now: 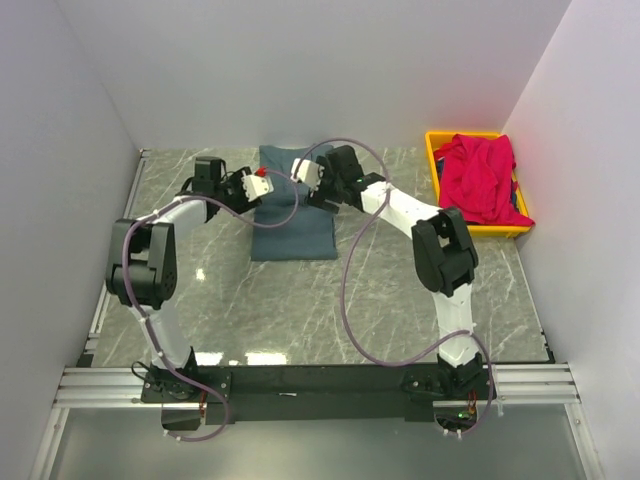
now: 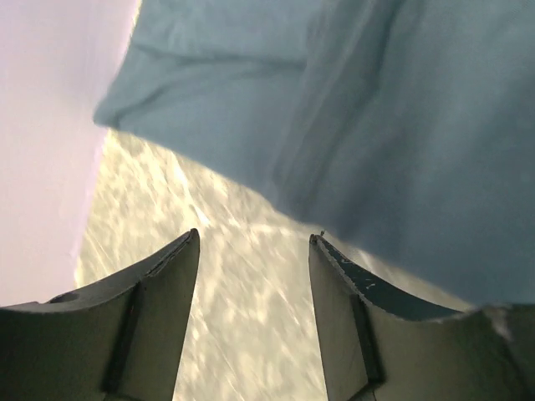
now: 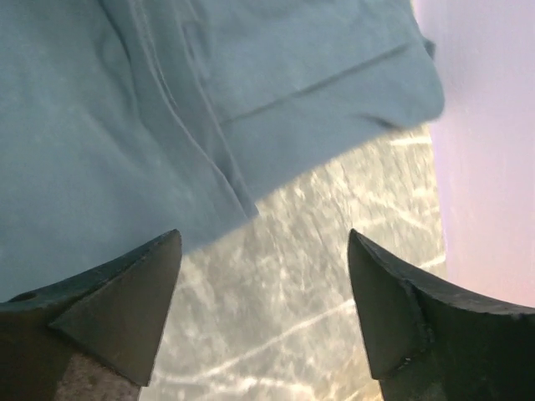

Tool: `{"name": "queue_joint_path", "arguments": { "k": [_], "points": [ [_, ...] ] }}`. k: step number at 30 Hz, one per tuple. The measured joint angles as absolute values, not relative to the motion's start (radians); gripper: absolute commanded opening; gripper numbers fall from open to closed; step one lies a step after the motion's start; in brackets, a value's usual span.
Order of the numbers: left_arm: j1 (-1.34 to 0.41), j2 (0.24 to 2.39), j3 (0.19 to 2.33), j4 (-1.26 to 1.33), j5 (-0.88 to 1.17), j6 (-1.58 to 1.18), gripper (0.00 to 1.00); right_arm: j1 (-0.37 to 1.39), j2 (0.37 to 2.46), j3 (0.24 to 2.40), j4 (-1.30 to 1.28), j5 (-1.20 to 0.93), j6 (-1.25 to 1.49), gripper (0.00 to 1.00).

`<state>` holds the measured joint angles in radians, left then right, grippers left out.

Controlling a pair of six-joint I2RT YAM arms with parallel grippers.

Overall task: Fold and stack the t-shirts
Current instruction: Fold the tshirt

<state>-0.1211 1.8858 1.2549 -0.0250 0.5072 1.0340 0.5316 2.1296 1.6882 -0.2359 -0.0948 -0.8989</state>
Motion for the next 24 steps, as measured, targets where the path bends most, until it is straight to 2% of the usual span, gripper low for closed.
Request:
{"name": "queue_joint_path", "arguments": {
  "k": [4, 7, 9, 12, 17, 24],
  "points": [
    [-0.096, 1.788, 1.169, -0.064, 0.526, 1.005, 0.55, 0.515, 2.045, 1.652, -0.299, -0.128, -0.865, 0.75],
    [-0.076, 1.673, 1.088, -0.113, 0.570, 1.003, 0.55, 0.509, 1.929, 1.592, -0.379, -0.193, -0.847, 0.66],
    [-0.073, 1.583, 1.010, -0.141, 0.607, 1.007, 0.55, 0.521, 1.867, 1.551, -0.421, -0.236, -0.838, 0.63],
    [-0.084, 1.504, 0.904, -0.156, 0.642, 1.023, 0.56, 0.561, 1.814, 1.467, -0.433, -0.276, -0.838, 0.62],
    [-0.098, 1.495, 0.792, -0.192, 0.664, 1.091, 0.57, 0.641, 1.835, 1.319, -0.434, -0.289, -0.857, 0.62],
    [-0.123, 1.514, 0.773, -0.185, 0.664, 1.180, 0.57, 0.675, 1.894, 1.275, -0.429, -0.269, -0.885, 0.59]
  ]
}}
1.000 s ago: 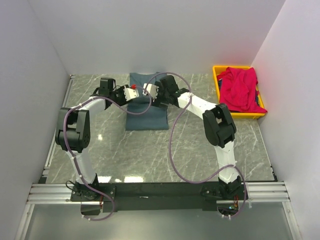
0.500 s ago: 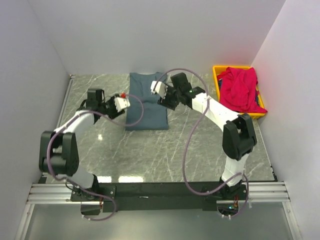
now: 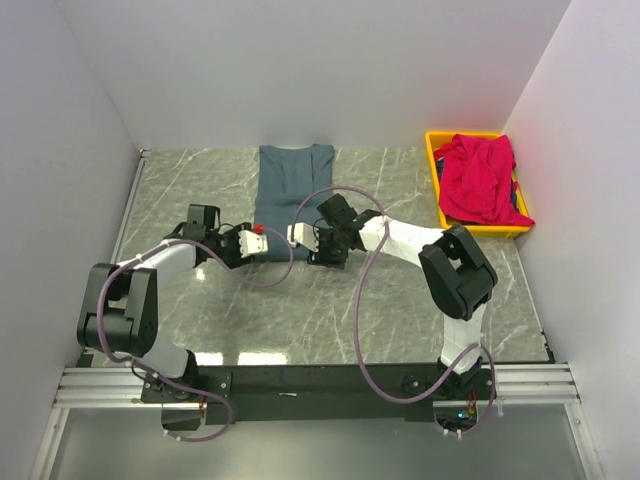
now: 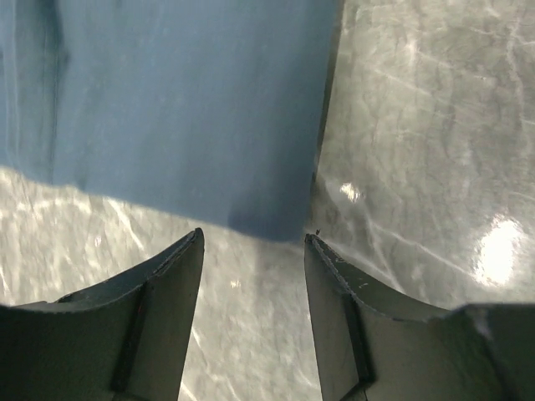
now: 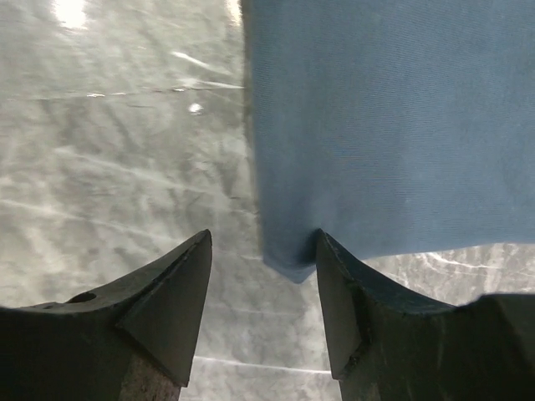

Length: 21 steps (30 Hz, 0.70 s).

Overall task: Fold and stack the t-shirts
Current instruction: Fold the tshirt

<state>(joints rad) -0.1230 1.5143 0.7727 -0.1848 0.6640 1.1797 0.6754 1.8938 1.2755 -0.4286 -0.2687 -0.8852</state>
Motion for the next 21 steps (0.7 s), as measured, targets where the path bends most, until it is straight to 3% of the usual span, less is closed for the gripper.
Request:
{"name": "queue_joint_path", "arguments": {
  "k": [4, 11, 12, 14, 15, 18, 21],
  "points": [
    [-0.156, 1.559, 0.773, -0.160, 0.653, 1.215, 0.54, 0.676, 1.915, 1.275, -0.405, -0.236, -0.902, 0.56],
    [-0.190, 1.649, 0.826, -0.192, 0.631, 1.238, 0.44, 0.677, 1.937, 1.275, -0.397, -0.180, -0.924, 0.38],
    [-0.192, 1.657, 0.839, -0.196, 0.626, 1.239, 0.35, 0.677, 1.937, 1.275, -0.394, -0.172, -0.928, 0.26],
    [-0.200, 1.666, 0.851, -0.205, 0.613, 1.239, 0.27, 0.677, 1.938, 1.275, -0.389, -0.160, -0.933, 0.08],
    [-0.205, 1.668, 0.853, -0.208, 0.606, 1.240, 0.16, 0.677, 1.940, 1.275, -0.385, -0.157, -0.936, 0.00],
    [-0.215, 1.668, 0.854, -0.216, 0.592, 1.246, 0.04, 0.677, 1.942, 1.275, -0.379, -0.148, -0.927, 0.00],
    [-0.212, 1.661, 0.867, -0.252, 0.591, 1.245, 0.01, 0.675, 1.939, 1.276, -0.382, -0.151, -0.914, 0.00]
  ]
}}
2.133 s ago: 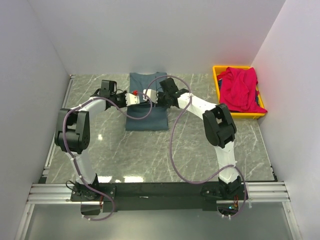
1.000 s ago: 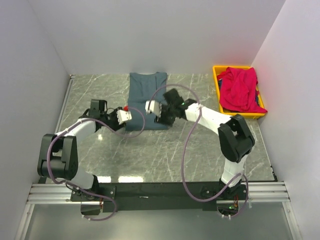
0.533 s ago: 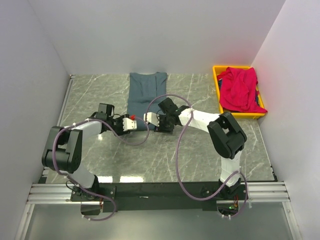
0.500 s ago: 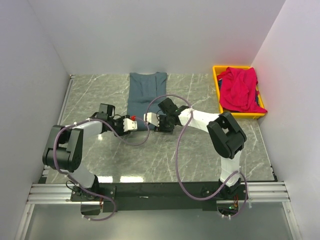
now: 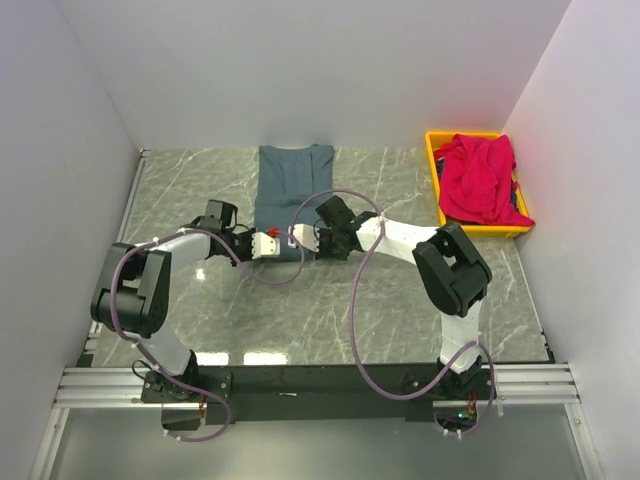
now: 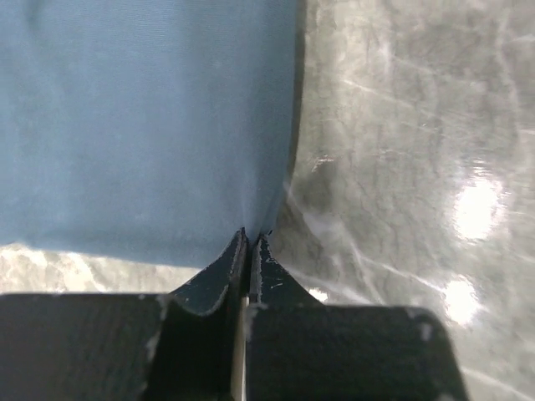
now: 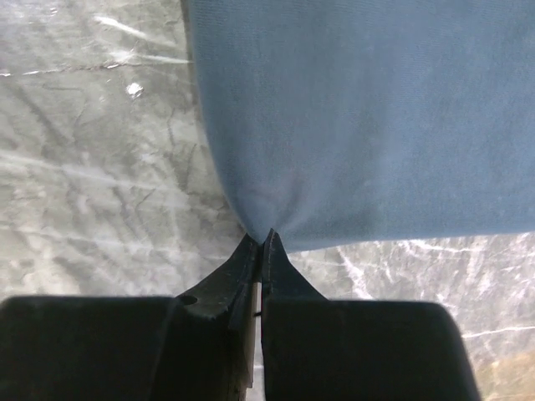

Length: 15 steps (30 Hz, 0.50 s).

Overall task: Fold and stack the t-shirts
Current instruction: Fold the tshirt

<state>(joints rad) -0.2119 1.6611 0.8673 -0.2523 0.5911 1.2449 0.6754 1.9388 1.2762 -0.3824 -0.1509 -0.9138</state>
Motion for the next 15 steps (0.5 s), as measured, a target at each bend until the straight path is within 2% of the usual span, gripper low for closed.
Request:
{"name": "queue_joint_path", "arguments": {
  "k": [11, 15],
  "points": [
    [-0.183, 1.450, 1.074, -0.517, 0.663, 1.181, 0.01, 0.624, 1.711, 1.378, -0.553, -0.218, -0.830, 0.00],
    [-0.196, 1.348, 1.074, -0.635, 0.673, 1.194, 0.01, 0.624, 1.599, 1.383, -0.616, -0.246, -0.813, 0.00]
  ]
}}
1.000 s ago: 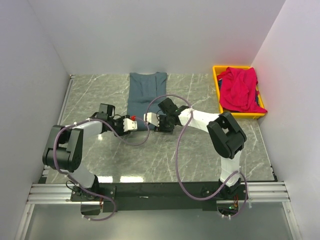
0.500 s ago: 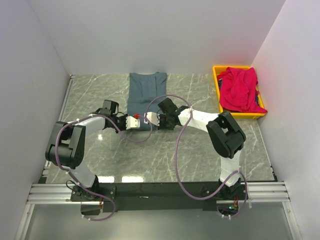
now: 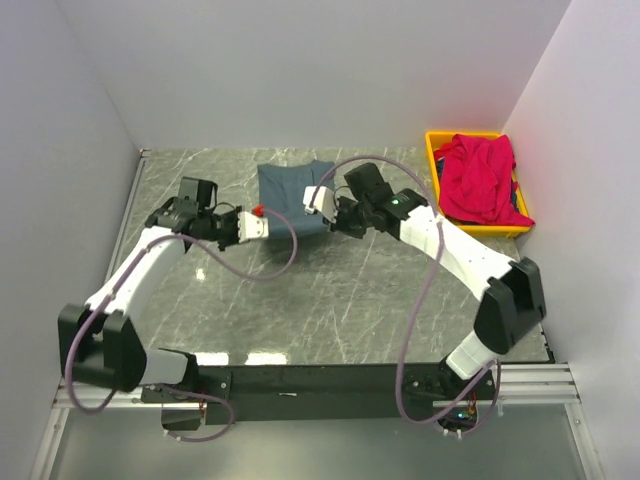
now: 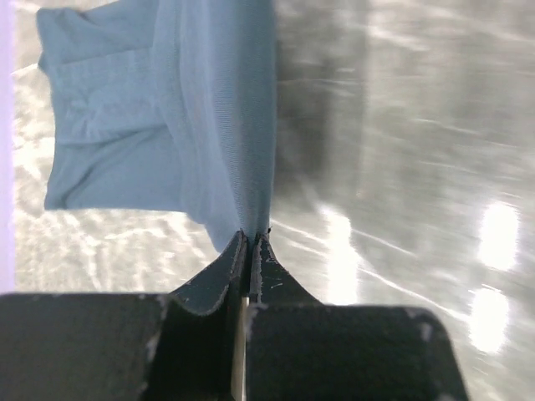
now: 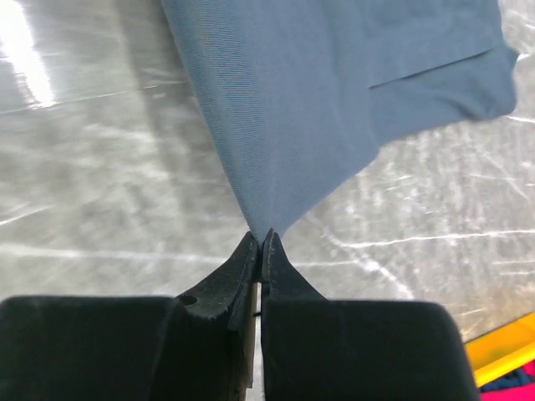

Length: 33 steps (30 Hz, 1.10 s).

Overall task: Fold and stack the t-shirts
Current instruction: Fold the tshirt

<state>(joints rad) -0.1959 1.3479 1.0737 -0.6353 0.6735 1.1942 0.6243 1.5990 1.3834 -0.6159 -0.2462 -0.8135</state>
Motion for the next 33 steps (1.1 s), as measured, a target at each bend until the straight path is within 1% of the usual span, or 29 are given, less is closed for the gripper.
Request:
{"name": "queue_joint_path", "arguments": {
  "k": [2, 5, 9, 12, 15, 18, 20, 25, 29, 33],
  "points": [
    [-0.212, 1.280, 1.045, -0.703, 0.673, 1.213, 0.01, 0.637, 1.541, 1.353, -0.649, -0.266, -0.803, 0.00],
    [-0.244, 1.159, 0.983, -0.825, 0.679, 1.241, 0.01, 0.674, 1.433, 1.249, -0.687, -0.308, -0.789, 0.00],
    [-0.285, 1.004, 0.899, -0.985, 0.717, 1.256, 0.01, 0.787, 1.264, 1.082, -0.771, -0.366, -0.758, 0.00],
    [-0.294, 0.914, 0.866, -1.052, 0.750, 1.234, 0.00, 0.811, 1.217, 1.066, -0.829, -0.418, -0.741, 0.00],
    [-0.295, 0.904, 0.882, -1.068, 0.763, 1.196, 0.00, 0.784, 1.238, 1.095, -0.844, -0.435, -0.749, 0.00],
    [-0.293, 0.995, 0.946, -1.044, 0.751, 1.154, 0.01, 0.720, 1.330, 1.187, -0.877, -0.455, -0.782, 0.00],
    [-0.288, 1.100, 1.005, -0.988, 0.730, 1.127, 0.01, 0.670, 1.410, 1.258, -0.887, -0.464, -0.807, 0.00],
    [-0.263, 1.375, 1.122, -0.825, 0.675, 1.071, 0.02, 0.555, 1.682, 1.436, -0.887, -0.461, -0.870, 0.00],
    [-0.237, 1.592, 1.217, -0.723, 0.643, 1.032, 0.07, 0.516, 1.880, 1.567, -0.878, -0.460, -0.893, 0.00],
    [-0.226, 1.752, 1.248, -0.640, 0.607, 0.996, 0.09, 0.503, 2.019, 1.629, -0.865, -0.442, -0.903, 0.00]
  ]
}}
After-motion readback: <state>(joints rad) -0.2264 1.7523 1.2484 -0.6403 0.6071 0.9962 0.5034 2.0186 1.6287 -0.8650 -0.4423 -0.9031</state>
